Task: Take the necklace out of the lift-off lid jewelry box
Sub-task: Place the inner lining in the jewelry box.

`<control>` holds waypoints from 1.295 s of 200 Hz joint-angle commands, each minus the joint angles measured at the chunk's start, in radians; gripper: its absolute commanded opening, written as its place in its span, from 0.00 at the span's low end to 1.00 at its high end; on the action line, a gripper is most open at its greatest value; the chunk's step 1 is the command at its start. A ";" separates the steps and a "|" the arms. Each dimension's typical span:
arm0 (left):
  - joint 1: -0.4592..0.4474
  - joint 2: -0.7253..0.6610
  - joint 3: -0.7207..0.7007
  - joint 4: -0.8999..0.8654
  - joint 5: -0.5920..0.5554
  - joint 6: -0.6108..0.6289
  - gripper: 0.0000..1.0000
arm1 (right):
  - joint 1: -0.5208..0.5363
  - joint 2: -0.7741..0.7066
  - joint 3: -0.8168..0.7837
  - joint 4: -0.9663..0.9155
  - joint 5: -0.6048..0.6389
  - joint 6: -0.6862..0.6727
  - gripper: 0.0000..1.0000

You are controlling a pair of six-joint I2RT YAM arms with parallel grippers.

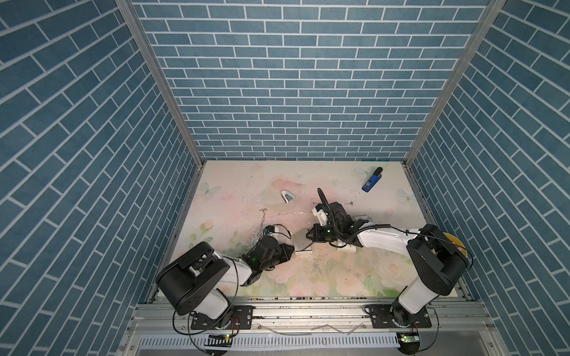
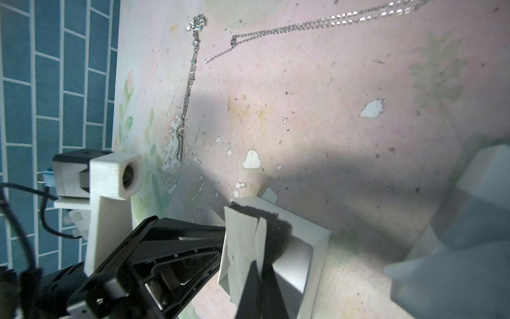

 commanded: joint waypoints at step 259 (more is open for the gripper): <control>-0.033 -0.304 0.139 -0.512 -0.118 0.206 0.25 | 0.042 -0.077 0.184 -0.511 0.218 -0.131 0.59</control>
